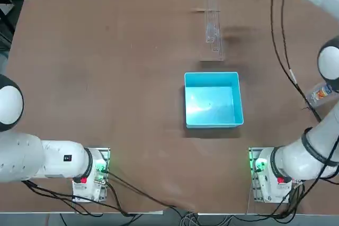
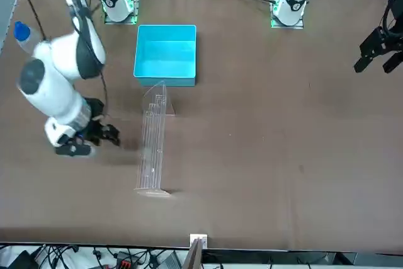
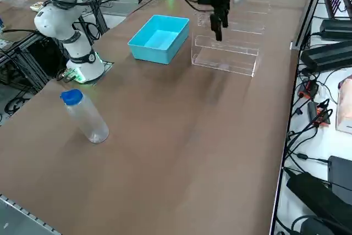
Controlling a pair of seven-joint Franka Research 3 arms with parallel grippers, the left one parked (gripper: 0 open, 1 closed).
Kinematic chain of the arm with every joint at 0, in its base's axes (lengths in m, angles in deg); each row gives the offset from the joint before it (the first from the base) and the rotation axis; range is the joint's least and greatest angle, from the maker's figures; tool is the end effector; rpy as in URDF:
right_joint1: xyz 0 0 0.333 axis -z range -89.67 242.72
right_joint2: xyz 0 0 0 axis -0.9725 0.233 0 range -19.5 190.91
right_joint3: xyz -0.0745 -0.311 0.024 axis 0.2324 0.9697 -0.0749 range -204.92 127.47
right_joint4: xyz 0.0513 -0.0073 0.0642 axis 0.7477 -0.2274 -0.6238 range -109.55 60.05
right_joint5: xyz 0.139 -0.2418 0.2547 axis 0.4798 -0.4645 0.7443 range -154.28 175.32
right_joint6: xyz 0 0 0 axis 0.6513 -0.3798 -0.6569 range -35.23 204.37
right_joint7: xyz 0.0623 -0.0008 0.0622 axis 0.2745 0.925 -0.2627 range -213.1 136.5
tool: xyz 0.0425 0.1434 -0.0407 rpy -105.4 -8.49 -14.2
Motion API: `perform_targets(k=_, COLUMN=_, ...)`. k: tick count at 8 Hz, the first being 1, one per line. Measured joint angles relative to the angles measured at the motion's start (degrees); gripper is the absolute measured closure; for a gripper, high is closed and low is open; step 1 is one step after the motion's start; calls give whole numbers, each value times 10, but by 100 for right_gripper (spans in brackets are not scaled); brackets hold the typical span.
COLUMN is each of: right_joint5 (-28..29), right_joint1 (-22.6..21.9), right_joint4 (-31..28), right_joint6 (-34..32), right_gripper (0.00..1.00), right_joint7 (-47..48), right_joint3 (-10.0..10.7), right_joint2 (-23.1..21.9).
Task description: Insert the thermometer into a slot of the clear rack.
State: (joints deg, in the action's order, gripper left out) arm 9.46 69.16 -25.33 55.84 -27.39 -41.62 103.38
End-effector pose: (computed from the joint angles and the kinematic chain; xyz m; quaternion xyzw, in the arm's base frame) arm 0.6461 0.1121 0.4227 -0.9984 0.0036 -0.0562 0.0095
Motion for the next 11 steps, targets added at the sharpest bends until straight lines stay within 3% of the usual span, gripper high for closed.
perform_targets(k=3, right_joint5=-5, right_joint1=36, right_joint4=0, right_joint6=-109, right_gripper=0, right_joint7=-88, right_joint3=10, right_joint2=-83)
perform_targets(k=7, right_joint5=-4, right_joint1=60, right_joint4=31, right_joint6=-268, right_gripper=0, right_joint7=-107, right_joint3=11, right_joint2=-153)
perform_targets(k=11, right_joint5=2, right_joint1=76, right_joint4=33, right_joint6=-289, right_gripper=0, right_joint7=-111, right_joint3=11, right_joint2=-175)
